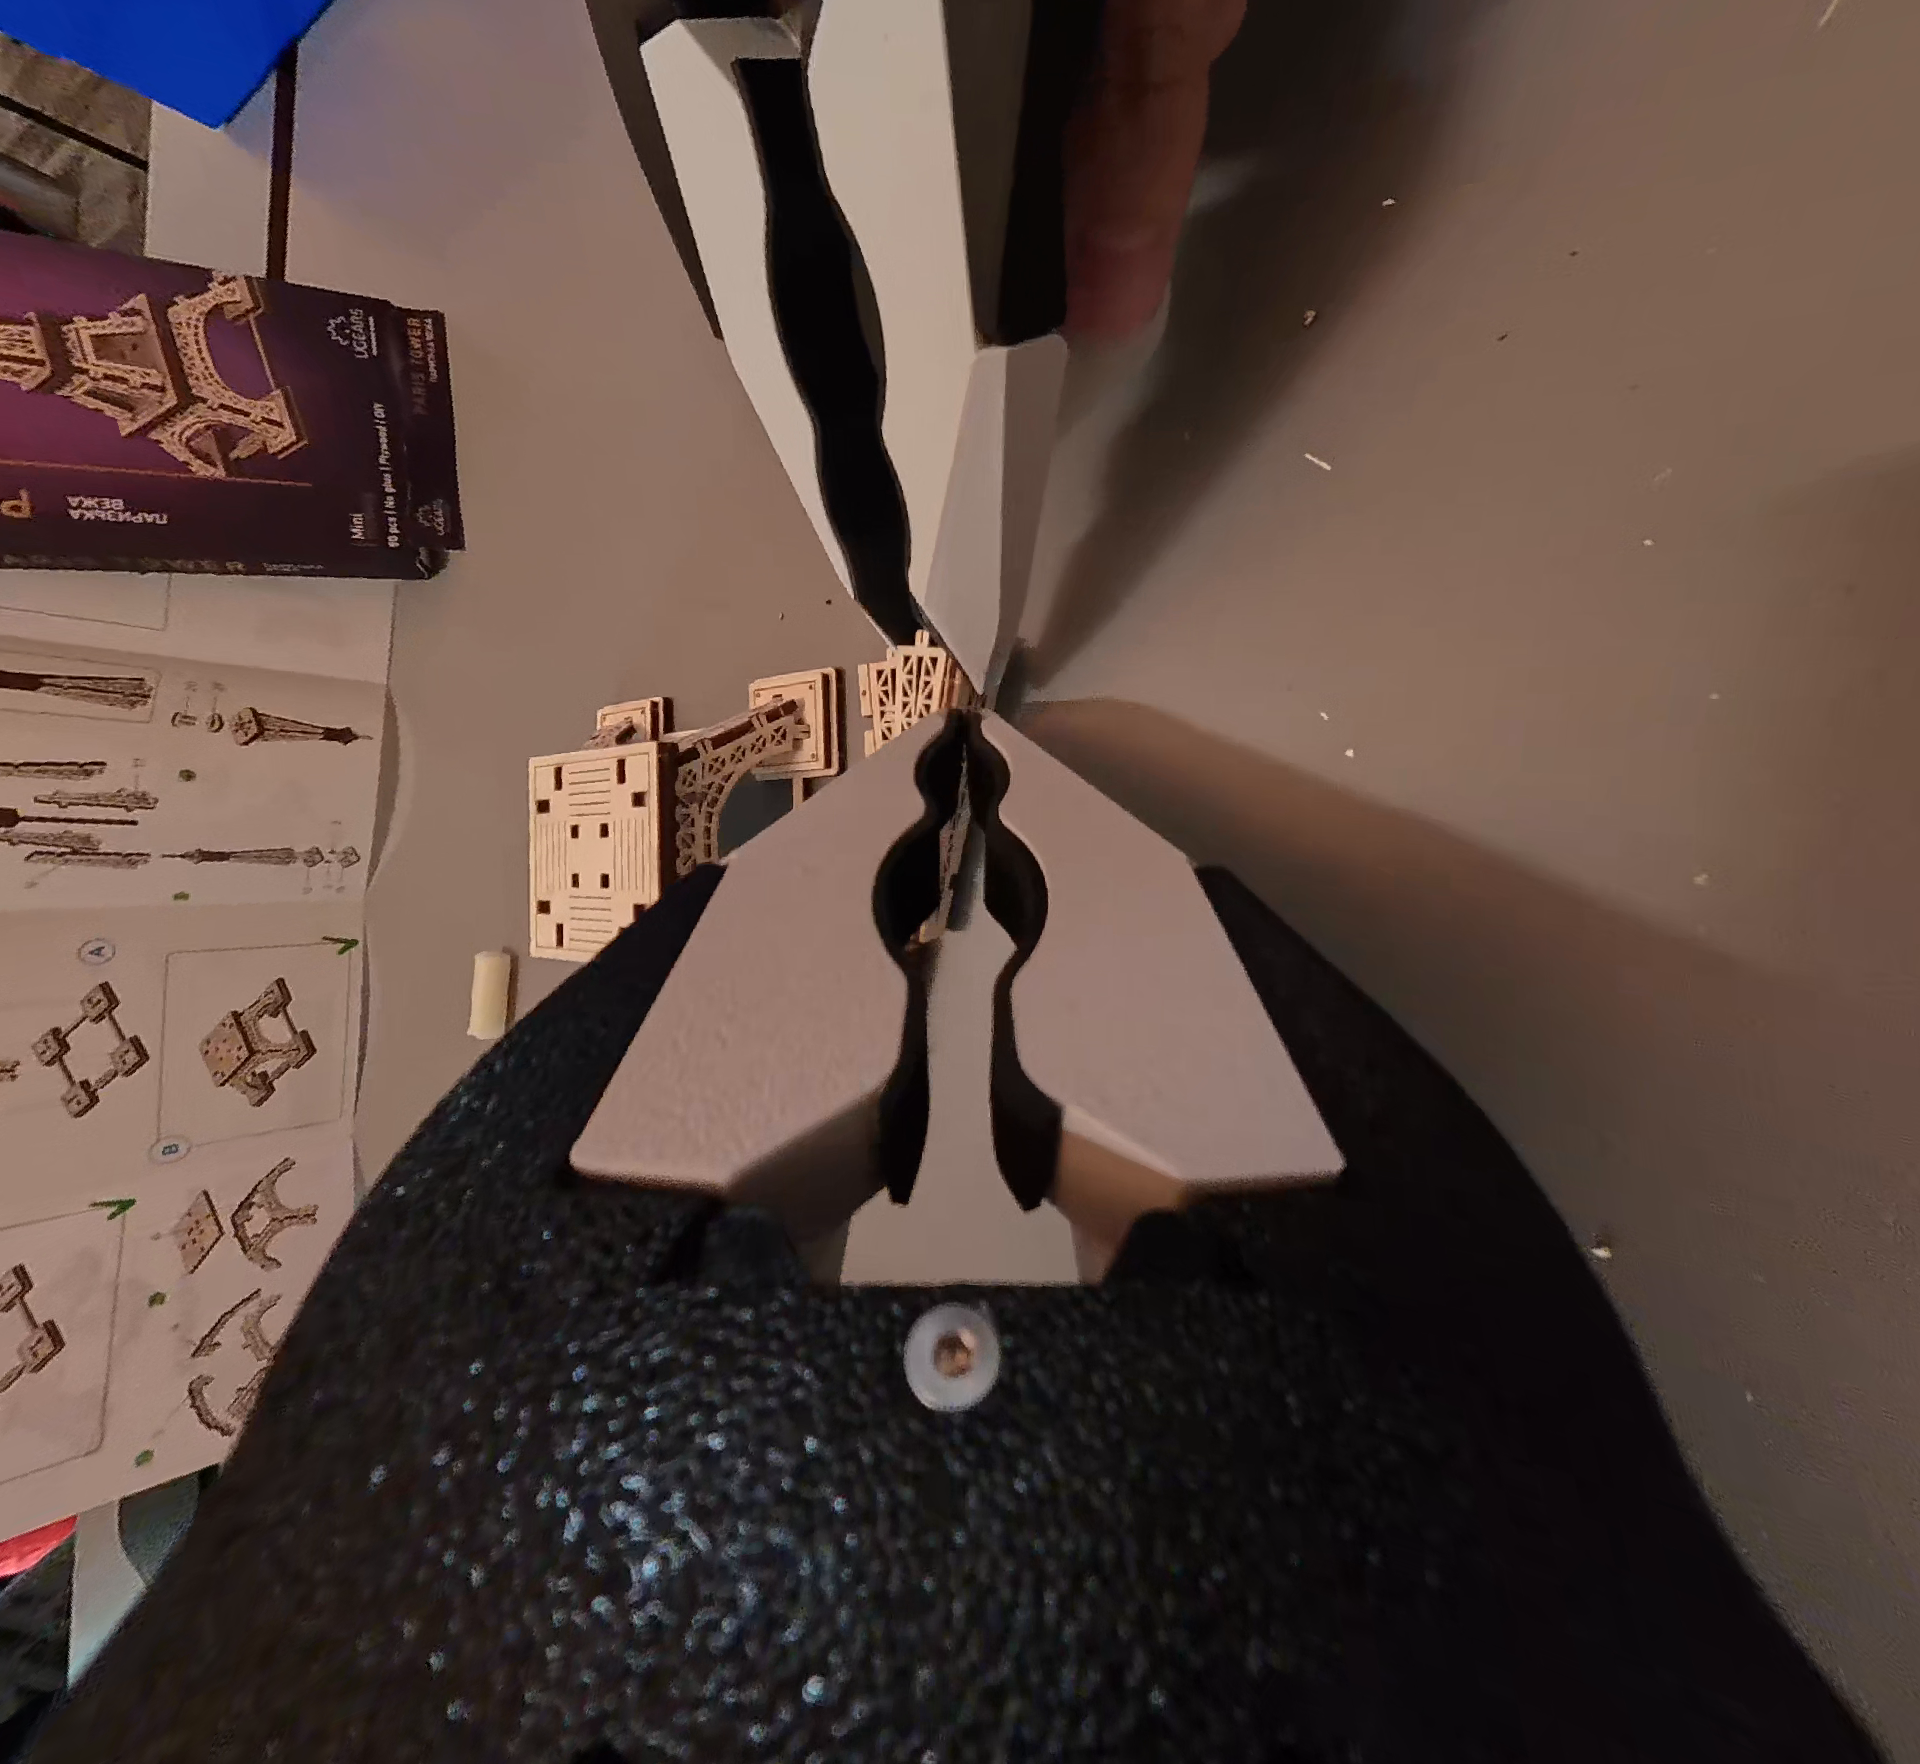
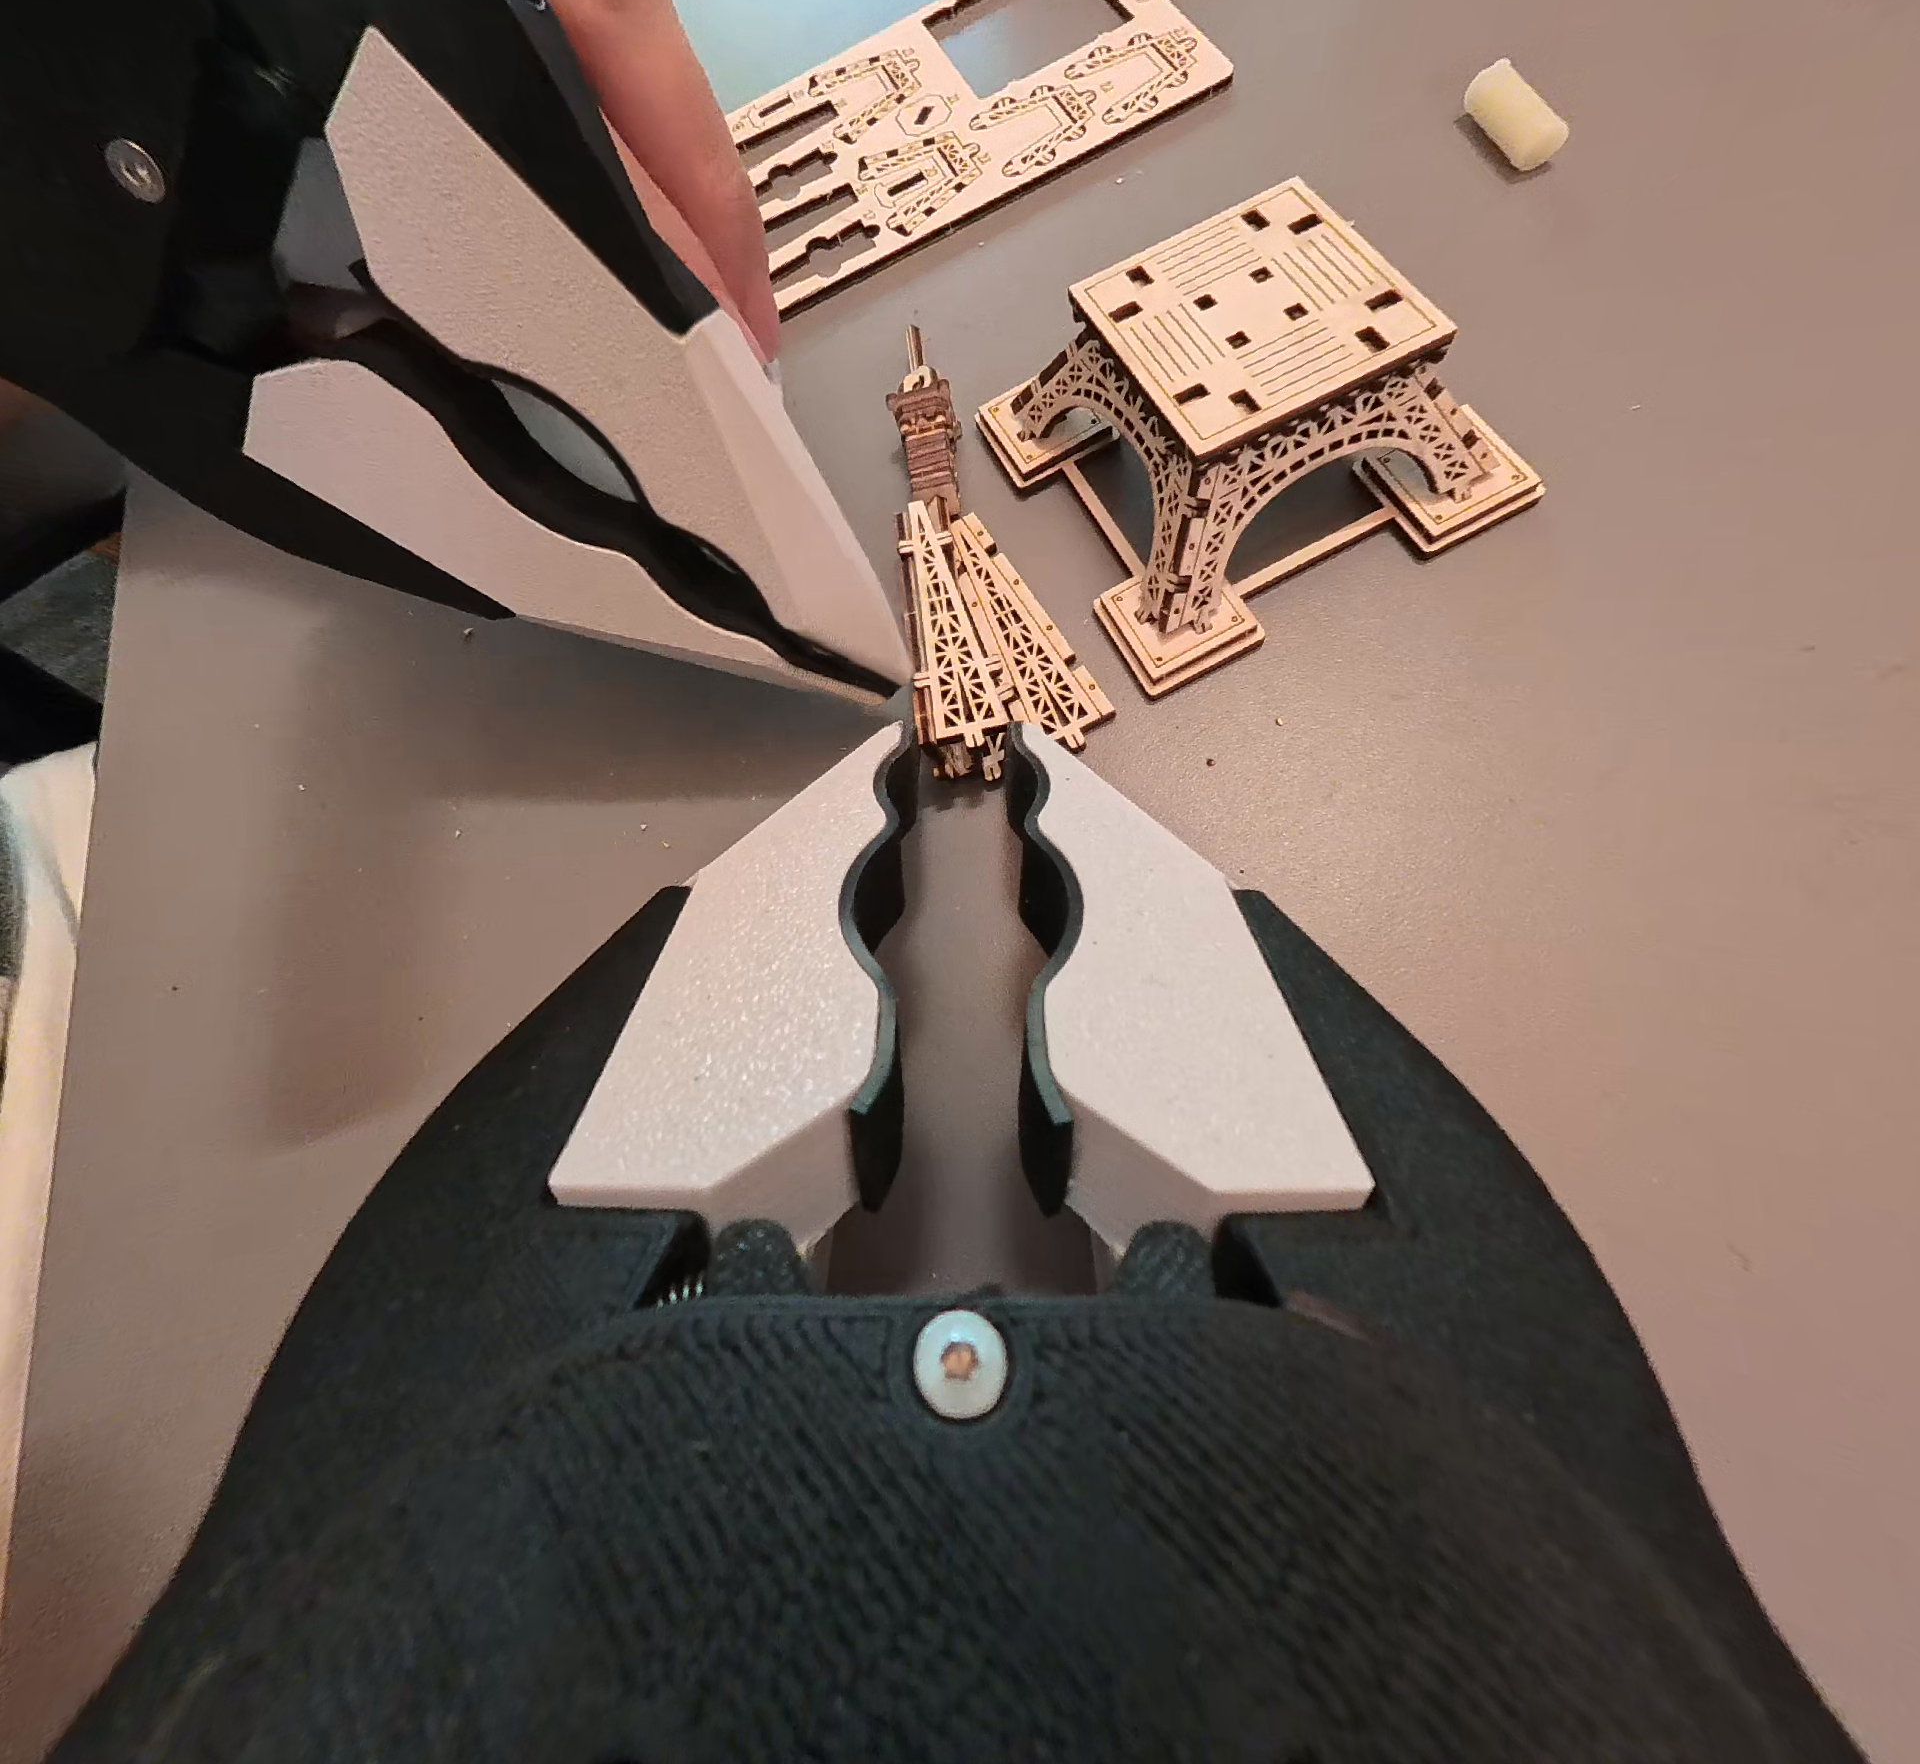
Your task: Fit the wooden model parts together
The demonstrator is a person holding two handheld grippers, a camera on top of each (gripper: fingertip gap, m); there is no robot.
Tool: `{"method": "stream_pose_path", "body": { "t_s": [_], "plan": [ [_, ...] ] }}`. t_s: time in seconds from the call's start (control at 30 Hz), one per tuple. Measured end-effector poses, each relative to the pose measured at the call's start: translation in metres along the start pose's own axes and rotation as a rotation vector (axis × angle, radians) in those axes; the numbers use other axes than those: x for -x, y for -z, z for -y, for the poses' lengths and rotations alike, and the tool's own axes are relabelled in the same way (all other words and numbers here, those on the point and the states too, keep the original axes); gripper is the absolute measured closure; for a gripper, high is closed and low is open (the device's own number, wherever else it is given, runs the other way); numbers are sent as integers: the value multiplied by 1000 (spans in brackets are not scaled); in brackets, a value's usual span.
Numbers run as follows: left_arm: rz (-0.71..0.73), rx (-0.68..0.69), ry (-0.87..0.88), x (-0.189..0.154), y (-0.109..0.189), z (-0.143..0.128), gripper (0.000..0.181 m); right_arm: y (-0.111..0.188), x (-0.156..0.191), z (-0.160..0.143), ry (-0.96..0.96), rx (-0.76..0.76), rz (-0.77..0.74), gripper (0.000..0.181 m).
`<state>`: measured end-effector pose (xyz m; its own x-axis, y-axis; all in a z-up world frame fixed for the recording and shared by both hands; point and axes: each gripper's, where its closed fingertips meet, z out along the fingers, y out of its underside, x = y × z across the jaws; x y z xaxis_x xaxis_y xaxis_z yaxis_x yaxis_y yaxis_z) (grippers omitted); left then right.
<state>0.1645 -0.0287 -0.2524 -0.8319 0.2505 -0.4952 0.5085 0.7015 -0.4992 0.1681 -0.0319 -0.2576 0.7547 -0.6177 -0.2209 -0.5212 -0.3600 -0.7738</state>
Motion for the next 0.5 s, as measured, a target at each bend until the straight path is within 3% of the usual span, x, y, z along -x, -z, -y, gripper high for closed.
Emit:
{"method": "stream_pose_path", "body": {
  "t_s": [0.5],
  "plan": [
    [-61, 39, 28, 1, -2, -1, 181, 0, 0, 0, 36, -2, -28, 167]
  ]
}}
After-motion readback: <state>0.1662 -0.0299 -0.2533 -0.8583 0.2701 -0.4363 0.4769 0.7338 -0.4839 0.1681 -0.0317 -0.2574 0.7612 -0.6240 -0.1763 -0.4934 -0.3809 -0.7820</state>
